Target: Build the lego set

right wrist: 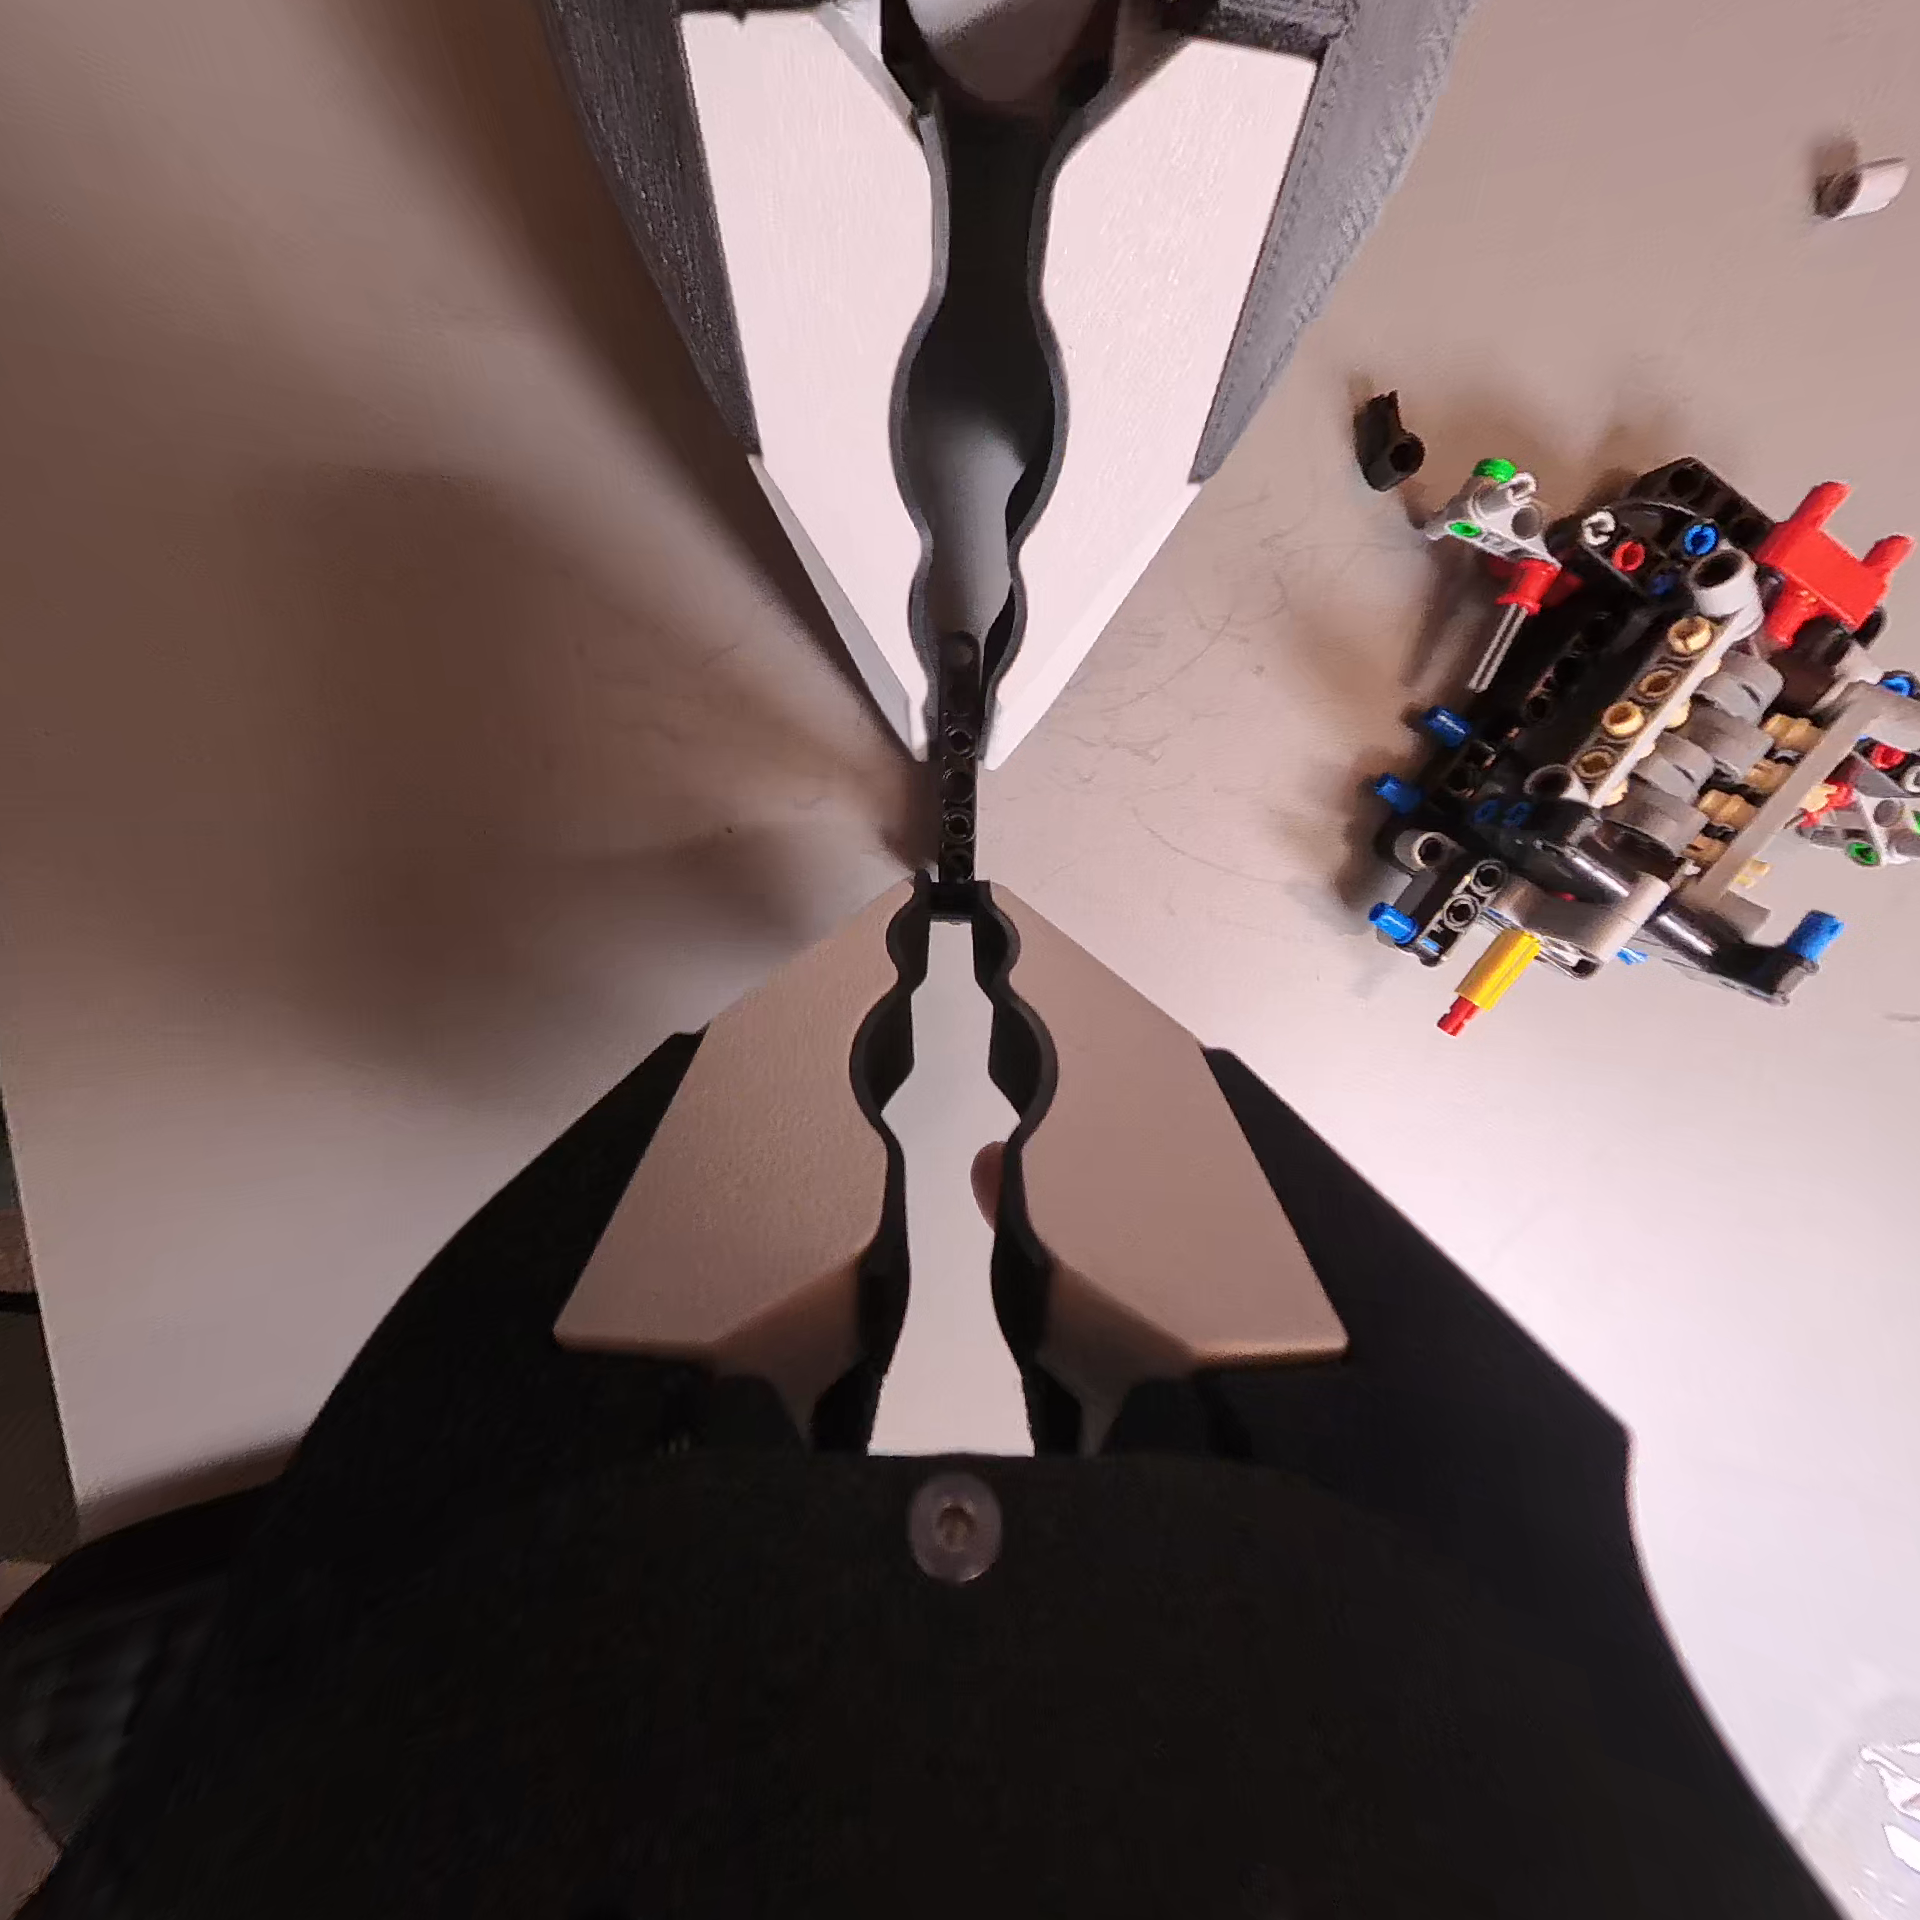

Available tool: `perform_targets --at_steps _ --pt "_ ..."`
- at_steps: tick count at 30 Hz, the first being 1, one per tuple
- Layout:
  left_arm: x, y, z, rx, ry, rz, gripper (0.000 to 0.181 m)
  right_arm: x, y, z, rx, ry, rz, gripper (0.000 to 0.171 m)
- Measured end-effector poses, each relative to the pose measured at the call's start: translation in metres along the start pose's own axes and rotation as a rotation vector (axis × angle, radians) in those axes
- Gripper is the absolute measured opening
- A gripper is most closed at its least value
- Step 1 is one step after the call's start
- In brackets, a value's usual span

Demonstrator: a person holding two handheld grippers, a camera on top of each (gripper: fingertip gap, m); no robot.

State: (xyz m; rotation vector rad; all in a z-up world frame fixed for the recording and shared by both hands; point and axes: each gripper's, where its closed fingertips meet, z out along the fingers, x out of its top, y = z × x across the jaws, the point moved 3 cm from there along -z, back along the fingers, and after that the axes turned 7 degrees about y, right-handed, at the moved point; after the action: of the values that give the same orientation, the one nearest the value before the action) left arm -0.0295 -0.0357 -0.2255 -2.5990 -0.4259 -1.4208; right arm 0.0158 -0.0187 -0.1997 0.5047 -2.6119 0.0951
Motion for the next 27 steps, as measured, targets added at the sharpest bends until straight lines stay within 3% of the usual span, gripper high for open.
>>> perform_targets --at_steps 1,27 --pt "-0.0002 -0.0001 0.0002 0.000 -0.002 -0.001 0.006 0.0009 -0.0001 0.0003 0.001 -0.010 -0.005 0.006" --pt "-0.0008 -0.0010 -0.0003 -0.017 -0.003 -0.035 0.006 0.0075 -0.0003 0.0057 -0.042 -0.160 -0.013 0.005"
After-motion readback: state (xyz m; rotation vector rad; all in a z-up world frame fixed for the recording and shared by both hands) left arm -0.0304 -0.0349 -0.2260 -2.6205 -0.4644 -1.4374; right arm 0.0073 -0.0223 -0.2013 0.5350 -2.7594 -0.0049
